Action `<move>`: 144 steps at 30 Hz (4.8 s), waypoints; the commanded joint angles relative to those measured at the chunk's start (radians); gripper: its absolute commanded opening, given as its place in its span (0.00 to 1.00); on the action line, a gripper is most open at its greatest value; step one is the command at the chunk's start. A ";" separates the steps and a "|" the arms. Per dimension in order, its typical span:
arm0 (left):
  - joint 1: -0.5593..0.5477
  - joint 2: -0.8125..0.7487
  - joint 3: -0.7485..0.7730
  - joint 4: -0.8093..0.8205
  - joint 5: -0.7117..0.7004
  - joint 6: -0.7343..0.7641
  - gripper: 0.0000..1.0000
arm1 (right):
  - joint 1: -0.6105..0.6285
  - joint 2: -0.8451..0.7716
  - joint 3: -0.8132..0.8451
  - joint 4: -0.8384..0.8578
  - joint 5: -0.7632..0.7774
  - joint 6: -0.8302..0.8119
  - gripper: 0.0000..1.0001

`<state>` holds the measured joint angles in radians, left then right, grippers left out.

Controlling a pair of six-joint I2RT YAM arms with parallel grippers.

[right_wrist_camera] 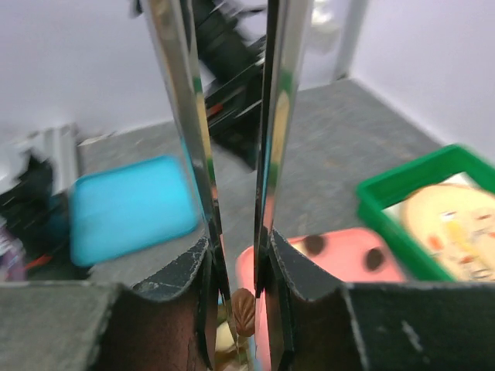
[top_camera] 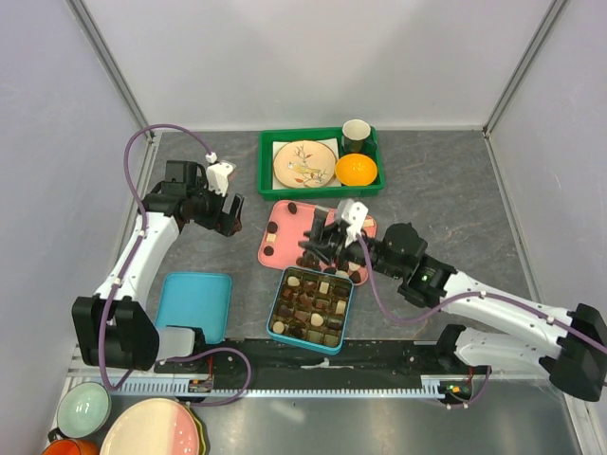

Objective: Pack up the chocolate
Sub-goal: Place the fake chocolate in the packing box, then pick up the fake chocolate from the plate.

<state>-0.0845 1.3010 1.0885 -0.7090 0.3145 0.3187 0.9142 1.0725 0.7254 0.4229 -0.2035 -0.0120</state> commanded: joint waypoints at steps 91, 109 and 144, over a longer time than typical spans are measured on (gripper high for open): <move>0.022 -0.065 -0.018 -0.014 -0.002 0.069 0.99 | -0.147 0.951 0.499 0.410 0.394 -0.028 0.54; 0.029 -0.074 -0.022 -0.017 -0.009 0.080 0.99 | -0.147 0.978 0.439 0.458 0.374 0.055 0.47; 0.034 -0.094 -0.035 -0.026 -0.005 0.089 0.99 | -0.101 0.180 0.008 0.116 0.109 0.052 0.29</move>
<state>-0.0563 1.2236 1.0565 -0.7319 0.2974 0.3771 0.7860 1.4319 0.7715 0.7689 0.0525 0.0189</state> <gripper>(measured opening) 0.991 0.339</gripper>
